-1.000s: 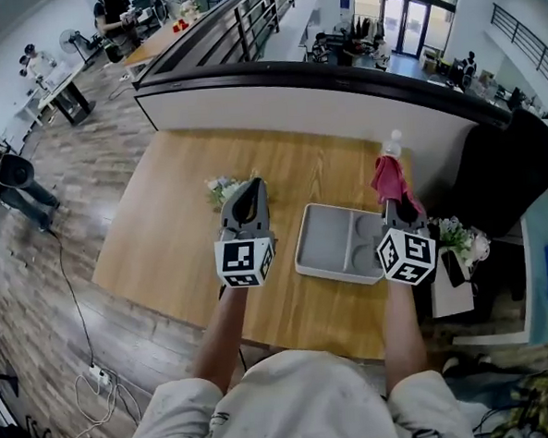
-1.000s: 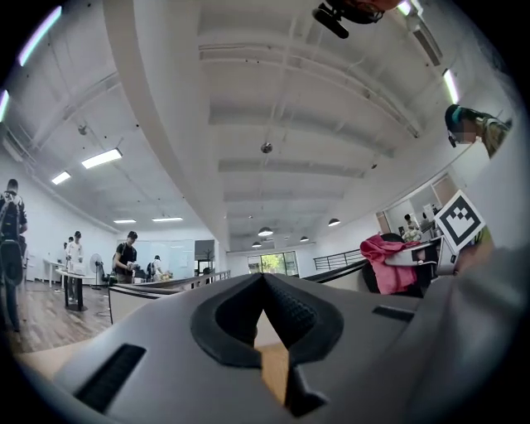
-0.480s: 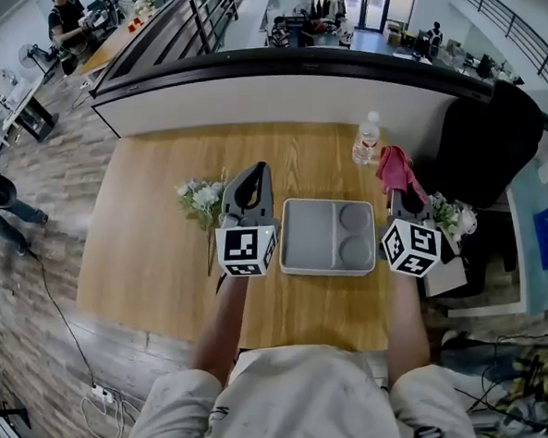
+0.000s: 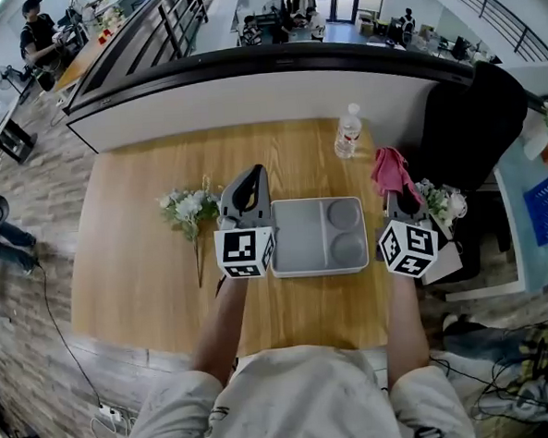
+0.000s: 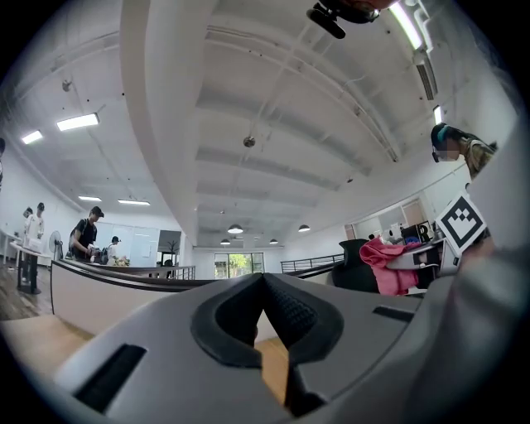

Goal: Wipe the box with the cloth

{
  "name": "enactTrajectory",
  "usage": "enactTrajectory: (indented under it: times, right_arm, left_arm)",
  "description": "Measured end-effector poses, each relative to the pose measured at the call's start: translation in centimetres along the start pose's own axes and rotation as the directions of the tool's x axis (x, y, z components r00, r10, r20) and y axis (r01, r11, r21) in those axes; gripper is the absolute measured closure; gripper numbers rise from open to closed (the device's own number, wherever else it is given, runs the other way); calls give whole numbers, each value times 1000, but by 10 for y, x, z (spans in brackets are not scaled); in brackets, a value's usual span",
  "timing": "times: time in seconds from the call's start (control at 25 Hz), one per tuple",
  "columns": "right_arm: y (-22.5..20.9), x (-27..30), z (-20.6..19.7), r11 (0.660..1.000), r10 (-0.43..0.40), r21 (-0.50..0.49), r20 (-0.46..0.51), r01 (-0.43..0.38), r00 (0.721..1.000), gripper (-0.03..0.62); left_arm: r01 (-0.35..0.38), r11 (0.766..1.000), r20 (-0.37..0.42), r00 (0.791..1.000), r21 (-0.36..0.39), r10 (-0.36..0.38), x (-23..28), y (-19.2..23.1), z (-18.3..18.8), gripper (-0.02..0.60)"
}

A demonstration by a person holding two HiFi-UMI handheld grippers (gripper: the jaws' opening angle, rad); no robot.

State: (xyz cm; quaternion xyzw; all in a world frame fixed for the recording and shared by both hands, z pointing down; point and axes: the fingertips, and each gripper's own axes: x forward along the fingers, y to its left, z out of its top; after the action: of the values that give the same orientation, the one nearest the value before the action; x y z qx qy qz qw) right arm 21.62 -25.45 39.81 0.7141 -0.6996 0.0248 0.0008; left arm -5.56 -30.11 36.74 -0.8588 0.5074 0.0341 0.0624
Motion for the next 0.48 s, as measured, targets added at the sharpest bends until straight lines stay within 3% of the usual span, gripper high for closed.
enactTrajectory:
  times: [0.48]
  right_arm:
    - [-13, -10, -1, 1000, -26, -7, 2, 26, 1000, 540]
  left_arm:
    - [9, 1000, -7, 1000, -4, -9, 3, -9, -7, 574]
